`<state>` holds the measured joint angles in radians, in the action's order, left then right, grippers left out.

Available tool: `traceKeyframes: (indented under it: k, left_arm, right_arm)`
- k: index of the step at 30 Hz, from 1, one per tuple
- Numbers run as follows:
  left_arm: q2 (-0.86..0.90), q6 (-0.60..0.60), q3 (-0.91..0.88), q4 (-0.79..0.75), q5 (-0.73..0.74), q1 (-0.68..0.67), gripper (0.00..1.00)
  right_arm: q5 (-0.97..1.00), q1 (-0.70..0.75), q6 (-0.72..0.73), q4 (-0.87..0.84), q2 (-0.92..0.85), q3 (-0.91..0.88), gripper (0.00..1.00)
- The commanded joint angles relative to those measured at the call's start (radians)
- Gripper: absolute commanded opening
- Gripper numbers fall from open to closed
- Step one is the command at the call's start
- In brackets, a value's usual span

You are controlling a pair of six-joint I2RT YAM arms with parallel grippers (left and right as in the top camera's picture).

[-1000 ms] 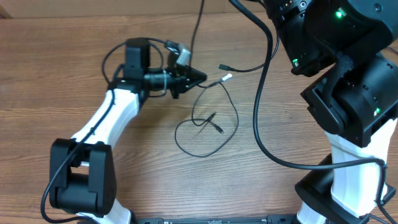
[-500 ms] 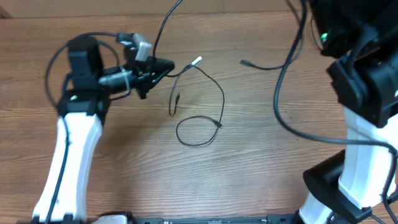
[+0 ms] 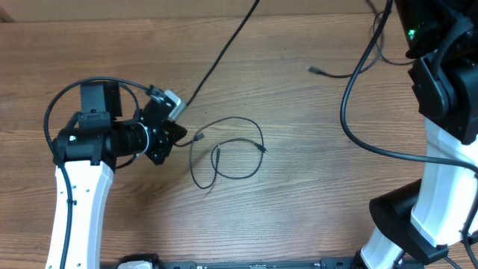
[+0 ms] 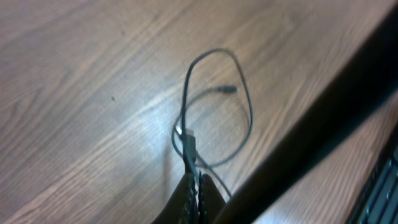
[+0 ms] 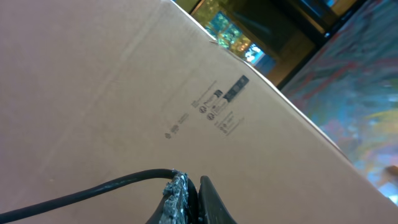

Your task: Untangle cables

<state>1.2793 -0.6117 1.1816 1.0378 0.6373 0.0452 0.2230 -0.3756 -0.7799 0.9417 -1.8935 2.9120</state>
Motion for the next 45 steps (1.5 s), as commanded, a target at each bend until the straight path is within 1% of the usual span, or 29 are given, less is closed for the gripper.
traceKeyframes:
  k: [1, 3, 5, 7, 10, 14, 16, 18, 20, 21, 22, 23, 24, 26, 29, 37, 39, 41, 43, 45]
  left_arm:
    - [0.002, -0.069, -0.001, 0.018, -0.070, -0.001, 0.04]
    - [0.002, -0.069, -0.001, 0.021, -0.121, -0.001, 0.04]
    - [0.002, -0.049, -0.001, 0.015, -0.186, -0.001, 0.04]
    - [0.002, -0.011, -0.001, -0.009, -0.211, -0.001, 0.04]
    - [0.002, 0.014, -0.001, -0.061, -0.210, -0.001, 0.04]
    - [0.002, 0.096, -0.001, -0.167, -0.193, -0.001, 0.04]
    - [0.002, 0.126, -0.001, -0.223, -0.151, -0.001, 0.04]
    - [0.002, 0.146, -0.001, -0.280, -0.082, -0.001, 0.04]
    - [0.002, 0.148, -0.001, -0.338, 0.008, -0.002, 0.18]
    - [0.003, 0.148, -0.001, -0.360, 0.040, -0.004, 0.21]
    - [0.003, 0.148, -0.001, -0.383, 0.064, -0.011, 0.27]
    - [0.005, 0.148, -0.001, -0.399, 0.076, -0.019, 0.43]
    - [0.009, 0.148, -0.001, -0.415, 0.078, -0.031, 1.00]
    - [0.018, 0.148, -0.001, -0.436, 0.076, -0.054, 0.99]
    - [0.043, 0.148, -0.001, -0.447, 0.077, -0.088, 1.00]
    - [0.135, 0.148, -0.001, -0.456, 0.084, -0.142, 1.00]
    - [0.148, 0.145, -0.001, -0.452, 0.130, -0.144, 0.99]
    - [0.151, 0.092, -0.001, -0.447, 0.234, -0.144, 1.00]
    - [0.151, 0.049, -0.001, -0.448, 0.300, -0.144, 1.00]
    - [0.151, 0.050, -0.001, -0.461, 0.299, -0.144, 0.99]
  right_arm:
    - [0.019, 0.011, 0.021, -0.019, 0.020, 0.006, 0.04]
    - [0.019, 0.011, 0.021, -0.019, 0.020, 0.006, 0.04]
    - [0.019, 0.011, 0.021, -0.017, 0.020, 0.006, 0.04]
    - [0.019, 0.011, 0.021, -0.013, 0.020, 0.006, 0.04]
    - [0.019, 0.011, 0.022, -0.002, 0.020, 0.006, 0.04]
    - [0.023, 0.018, 0.022, 0.026, 0.020, 0.006, 0.04]
    - [0.023, 0.034, 0.045, 0.039, 0.020, 0.006, 0.04]
    - [0.022, 0.065, 0.110, 0.042, 0.020, 0.006, 0.04]
    - [0.018, 0.105, 0.183, 0.050, 0.020, 0.006, 0.04]
    - [0.010, 0.122, 0.215, 0.058, 0.020, 0.006, 0.04]
    - [-0.006, 0.139, 0.241, 0.068, 0.019, 0.006, 0.04]
    - [-0.033, 0.158, 0.261, 0.082, 0.019, 0.006, 0.04]
    - [-0.061, 0.173, 0.266, 0.095, 0.019, 0.006, 0.04]
    - [-0.096, 0.200, 0.287, 0.111, 0.019, 0.006, 0.04]
    - [-0.098, 0.221, 0.295, 0.116, 0.019, 0.006, 0.04]
    - [-0.097, 0.226, 0.294, 0.131, 0.019, 0.006, 0.04]
    - [-0.097, 0.226, 0.294, 0.145, 0.019, 0.006, 0.04]
    - [-0.097, 0.226, 0.293, 0.162, 0.018, 0.006, 0.04]
    - [-0.097, 0.227, 0.293, 0.178, 0.014, 0.006, 0.04]
    - [-0.097, 0.230, 0.294, 0.195, 0.011, 0.006, 0.04]
